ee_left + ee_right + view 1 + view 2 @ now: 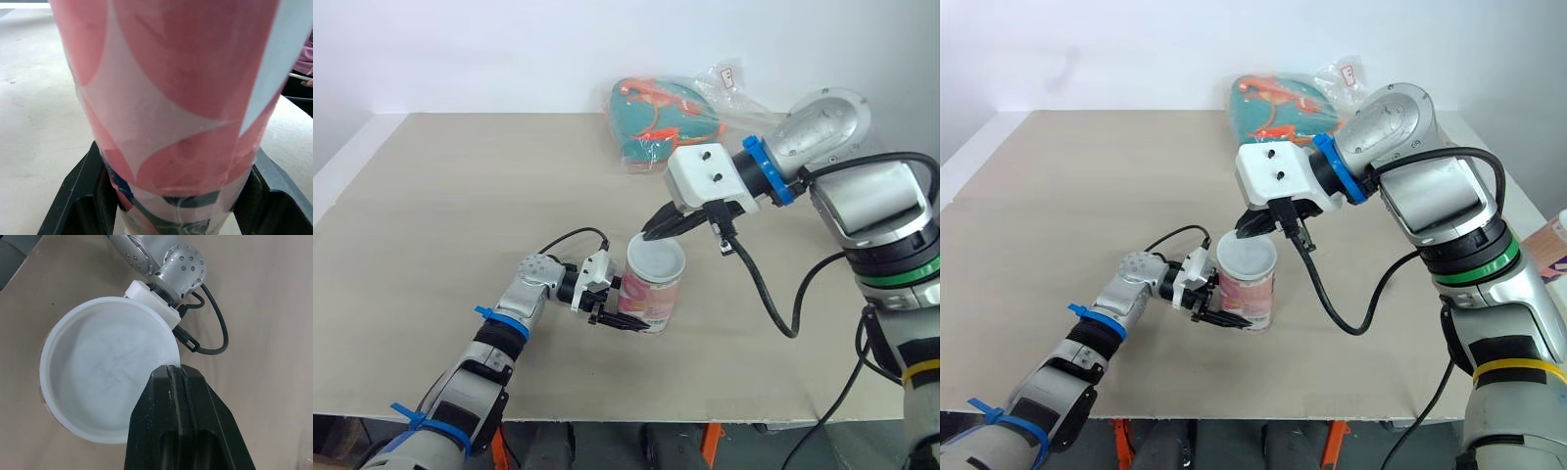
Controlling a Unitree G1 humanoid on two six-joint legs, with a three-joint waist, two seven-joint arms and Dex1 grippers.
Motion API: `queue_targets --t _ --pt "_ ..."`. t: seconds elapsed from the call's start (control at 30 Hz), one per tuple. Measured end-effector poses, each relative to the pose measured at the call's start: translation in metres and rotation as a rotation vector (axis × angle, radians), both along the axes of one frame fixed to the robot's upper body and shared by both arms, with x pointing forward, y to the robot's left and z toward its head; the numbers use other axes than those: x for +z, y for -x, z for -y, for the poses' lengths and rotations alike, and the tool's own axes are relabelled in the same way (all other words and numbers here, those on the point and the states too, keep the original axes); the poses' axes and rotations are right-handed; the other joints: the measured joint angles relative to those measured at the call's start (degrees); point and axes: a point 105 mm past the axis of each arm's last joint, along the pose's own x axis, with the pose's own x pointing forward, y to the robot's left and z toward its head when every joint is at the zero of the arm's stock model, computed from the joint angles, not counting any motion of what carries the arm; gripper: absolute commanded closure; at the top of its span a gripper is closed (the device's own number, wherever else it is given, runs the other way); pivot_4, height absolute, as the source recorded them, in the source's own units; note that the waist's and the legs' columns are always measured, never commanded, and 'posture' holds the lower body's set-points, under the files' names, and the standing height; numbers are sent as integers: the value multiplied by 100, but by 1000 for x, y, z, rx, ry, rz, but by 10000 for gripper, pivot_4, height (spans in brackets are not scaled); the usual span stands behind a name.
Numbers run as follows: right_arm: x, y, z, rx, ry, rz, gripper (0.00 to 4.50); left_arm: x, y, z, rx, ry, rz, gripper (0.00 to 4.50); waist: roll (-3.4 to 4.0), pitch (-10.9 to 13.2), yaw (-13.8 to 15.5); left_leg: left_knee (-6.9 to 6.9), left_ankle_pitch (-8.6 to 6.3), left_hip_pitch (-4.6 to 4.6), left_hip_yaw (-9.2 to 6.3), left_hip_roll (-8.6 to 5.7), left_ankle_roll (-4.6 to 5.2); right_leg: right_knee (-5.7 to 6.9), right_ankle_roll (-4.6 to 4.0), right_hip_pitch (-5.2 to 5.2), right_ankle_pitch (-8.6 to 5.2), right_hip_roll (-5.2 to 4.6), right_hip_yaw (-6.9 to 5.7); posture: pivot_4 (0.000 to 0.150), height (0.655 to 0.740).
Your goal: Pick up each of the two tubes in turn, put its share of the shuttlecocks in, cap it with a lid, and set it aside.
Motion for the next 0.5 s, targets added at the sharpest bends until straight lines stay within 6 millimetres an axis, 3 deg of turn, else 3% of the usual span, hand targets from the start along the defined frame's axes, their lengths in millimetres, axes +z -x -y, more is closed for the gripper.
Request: queue_targets --t 0.3,0.5 --pt "2 8 4 14 46 50 44298 -1 0 1 -4 -1 7 18655 0 0 0 0 0 0 1 0 0 0 0 0 -1 -1 0 1500 7400" --pt "-8 4 2 40 122 197 44298 -1 -1 0 3 0 1 18655 -3 -7 0 -1 0 7 1 0 0 0 0 3 -1 0 0 1500 7400"
